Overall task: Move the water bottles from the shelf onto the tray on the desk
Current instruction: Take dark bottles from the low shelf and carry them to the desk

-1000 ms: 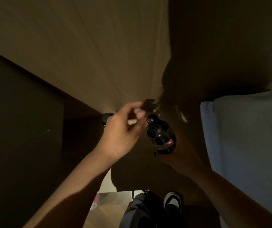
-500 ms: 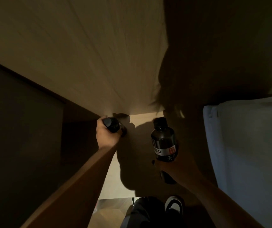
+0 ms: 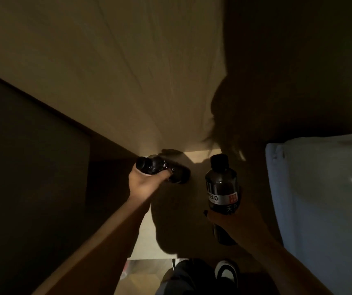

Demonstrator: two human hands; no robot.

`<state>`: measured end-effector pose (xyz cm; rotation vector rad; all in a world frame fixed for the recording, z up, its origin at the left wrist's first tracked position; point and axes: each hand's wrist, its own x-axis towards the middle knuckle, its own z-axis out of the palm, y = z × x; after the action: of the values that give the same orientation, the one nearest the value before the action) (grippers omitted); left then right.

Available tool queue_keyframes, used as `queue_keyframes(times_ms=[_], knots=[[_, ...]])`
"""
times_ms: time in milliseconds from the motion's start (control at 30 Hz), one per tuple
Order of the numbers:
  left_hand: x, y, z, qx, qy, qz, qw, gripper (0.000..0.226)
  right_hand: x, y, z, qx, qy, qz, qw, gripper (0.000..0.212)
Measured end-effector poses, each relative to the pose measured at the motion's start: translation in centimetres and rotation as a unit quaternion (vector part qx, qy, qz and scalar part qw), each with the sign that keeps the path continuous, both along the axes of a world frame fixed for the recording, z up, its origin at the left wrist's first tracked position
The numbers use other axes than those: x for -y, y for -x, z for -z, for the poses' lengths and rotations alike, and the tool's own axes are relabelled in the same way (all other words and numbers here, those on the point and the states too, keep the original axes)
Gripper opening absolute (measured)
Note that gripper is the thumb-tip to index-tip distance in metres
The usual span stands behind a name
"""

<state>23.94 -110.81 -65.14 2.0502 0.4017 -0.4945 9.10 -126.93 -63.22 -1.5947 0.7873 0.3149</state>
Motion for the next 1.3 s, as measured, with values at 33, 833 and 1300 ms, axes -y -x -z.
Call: queue_keyframes(times_ms=[33, 833, 1300], knots=[[0.2, 0.5, -1.1, 0.007, 0.02, -0.001, 1.0, 0.055, 0.1, 0.0, -0.5, 0.003, -0.008, -0.001, 1.0, 0.04], [3.7, 16.7, -30.8, 0.039, 0.373, -0.148, 0.915, 0.023, 5.8, 9.7, -29.8, 0.15, -0.046, -0.05, 0.986, 0.027], [-0.7, 21.8, -38.9, 0.016, 0.4, -0.143, 0.905, 0.061, 1.5, 11.6, -37.4, 0.196, -0.065, -0.15, 0.967, 0.023]])
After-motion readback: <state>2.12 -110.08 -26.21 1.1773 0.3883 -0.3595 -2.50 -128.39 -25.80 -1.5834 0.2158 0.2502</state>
